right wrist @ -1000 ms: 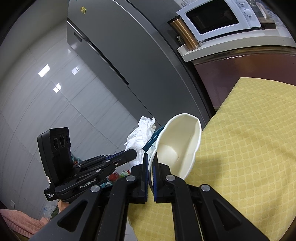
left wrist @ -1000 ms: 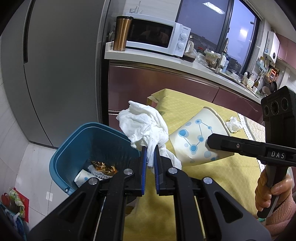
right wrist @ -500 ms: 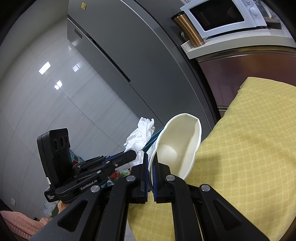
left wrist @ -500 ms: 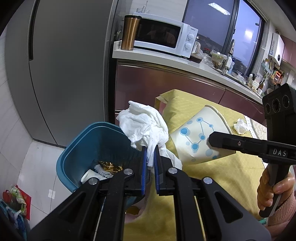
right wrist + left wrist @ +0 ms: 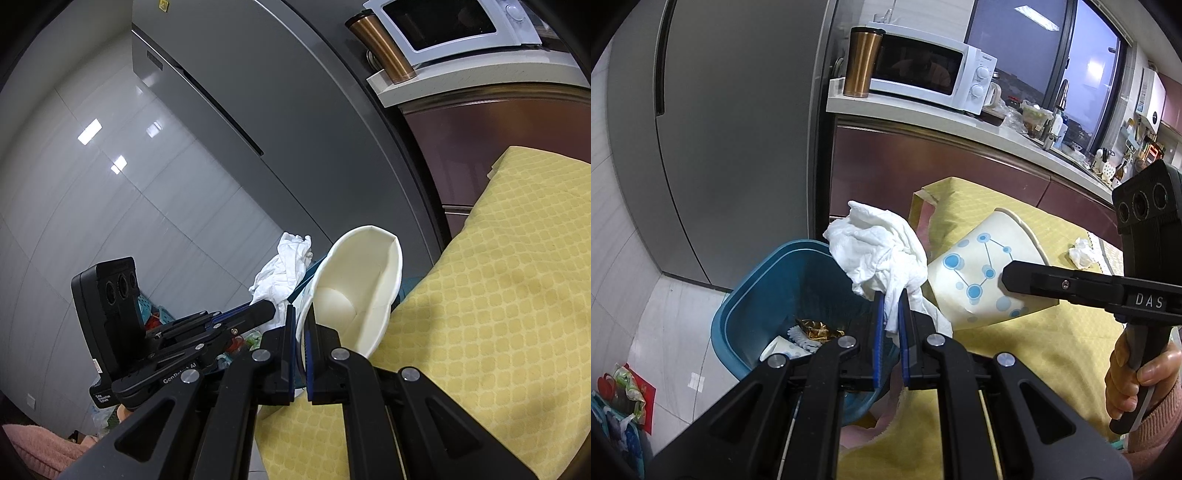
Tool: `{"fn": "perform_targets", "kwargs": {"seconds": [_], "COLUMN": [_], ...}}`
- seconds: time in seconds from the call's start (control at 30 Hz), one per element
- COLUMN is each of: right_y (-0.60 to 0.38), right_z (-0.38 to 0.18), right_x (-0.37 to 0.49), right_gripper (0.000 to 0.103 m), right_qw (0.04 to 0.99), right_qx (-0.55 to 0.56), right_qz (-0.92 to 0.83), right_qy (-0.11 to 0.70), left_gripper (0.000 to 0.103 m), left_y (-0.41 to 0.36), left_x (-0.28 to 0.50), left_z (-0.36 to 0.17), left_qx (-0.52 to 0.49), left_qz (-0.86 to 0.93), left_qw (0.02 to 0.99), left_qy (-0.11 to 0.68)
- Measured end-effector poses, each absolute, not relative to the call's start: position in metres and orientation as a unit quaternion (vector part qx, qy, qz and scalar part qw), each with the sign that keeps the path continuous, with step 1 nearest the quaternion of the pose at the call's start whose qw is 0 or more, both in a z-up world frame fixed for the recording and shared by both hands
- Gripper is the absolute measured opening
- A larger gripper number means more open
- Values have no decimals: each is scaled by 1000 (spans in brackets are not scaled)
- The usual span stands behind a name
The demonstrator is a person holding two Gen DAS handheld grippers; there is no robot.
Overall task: Collect trash
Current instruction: 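Carry the tissue with the left gripper over the blue bin while the right gripper carries the cup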
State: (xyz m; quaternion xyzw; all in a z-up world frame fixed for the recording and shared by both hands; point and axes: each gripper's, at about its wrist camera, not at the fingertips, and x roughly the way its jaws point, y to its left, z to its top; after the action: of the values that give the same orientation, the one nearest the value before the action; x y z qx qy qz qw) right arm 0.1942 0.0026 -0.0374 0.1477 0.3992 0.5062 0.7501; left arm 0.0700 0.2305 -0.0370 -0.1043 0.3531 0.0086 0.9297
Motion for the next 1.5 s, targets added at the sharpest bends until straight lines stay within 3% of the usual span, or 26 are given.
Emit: {"fn": "perform_targets", "kwargs": {"seconds": [1.5], "right_y": [54], "right_z": [-52], "right_x": [210], "right_gripper": [3], "right_qw": [731], "right_qx": [106], "right_qz": [511], "right_qy": [441], "left_gripper": [8], "left_y": [256], "left_x": [80], "left_z": [-61], "left_qx": [-117], "left_qz": [47], "left_qw": [919], "left_qy": [373]}}
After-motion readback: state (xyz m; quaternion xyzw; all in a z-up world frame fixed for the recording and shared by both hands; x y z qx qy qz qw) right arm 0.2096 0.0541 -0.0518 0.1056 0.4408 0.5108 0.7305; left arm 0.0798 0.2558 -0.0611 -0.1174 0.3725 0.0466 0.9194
